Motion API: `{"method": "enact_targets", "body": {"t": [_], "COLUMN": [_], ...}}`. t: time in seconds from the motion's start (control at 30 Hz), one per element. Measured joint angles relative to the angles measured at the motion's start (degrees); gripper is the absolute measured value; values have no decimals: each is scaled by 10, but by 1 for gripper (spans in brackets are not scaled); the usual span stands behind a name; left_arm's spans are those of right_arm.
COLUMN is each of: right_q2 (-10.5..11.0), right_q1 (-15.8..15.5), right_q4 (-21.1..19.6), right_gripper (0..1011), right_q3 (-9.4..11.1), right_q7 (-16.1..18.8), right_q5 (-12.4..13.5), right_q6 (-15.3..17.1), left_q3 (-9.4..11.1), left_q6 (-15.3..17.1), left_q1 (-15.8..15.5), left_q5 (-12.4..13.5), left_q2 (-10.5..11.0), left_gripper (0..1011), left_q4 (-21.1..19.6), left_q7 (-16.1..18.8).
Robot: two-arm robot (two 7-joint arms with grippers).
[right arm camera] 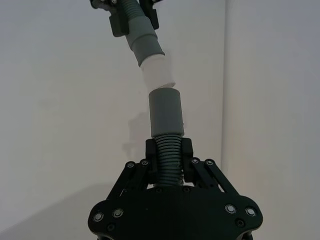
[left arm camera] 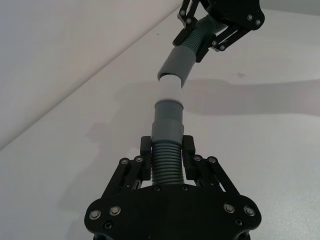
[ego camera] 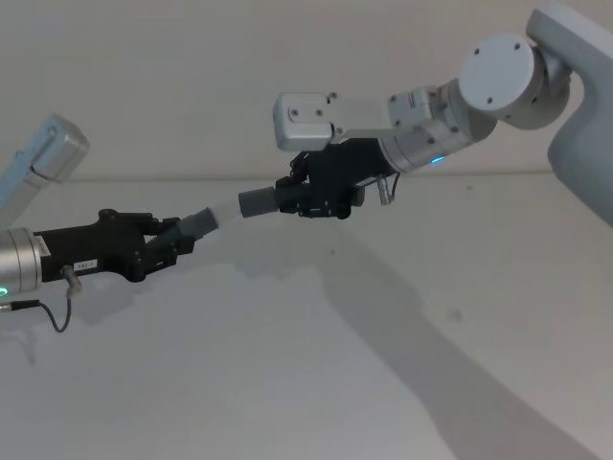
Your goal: Use both hands to pick up one end of the pipe from the table, align the ends, and insert them.
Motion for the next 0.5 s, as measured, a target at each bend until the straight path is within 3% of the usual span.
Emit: {"method": "enact_targets", "body": {"t": [0.5], "right_q2": [0], "right_q1": [3], "right_q4": [-3], "right_gripper": [255], "right_q3": [-3], "right_q7": [2], "right_q5": [-16], "right_q6": [-13], "left_q3": [0], "left_q6": [0], "left_q1": [0], "left_q5": [0], "left_q2": [0], "left_gripper": [331], "left_q4": [0], "left_q7": [0]}}
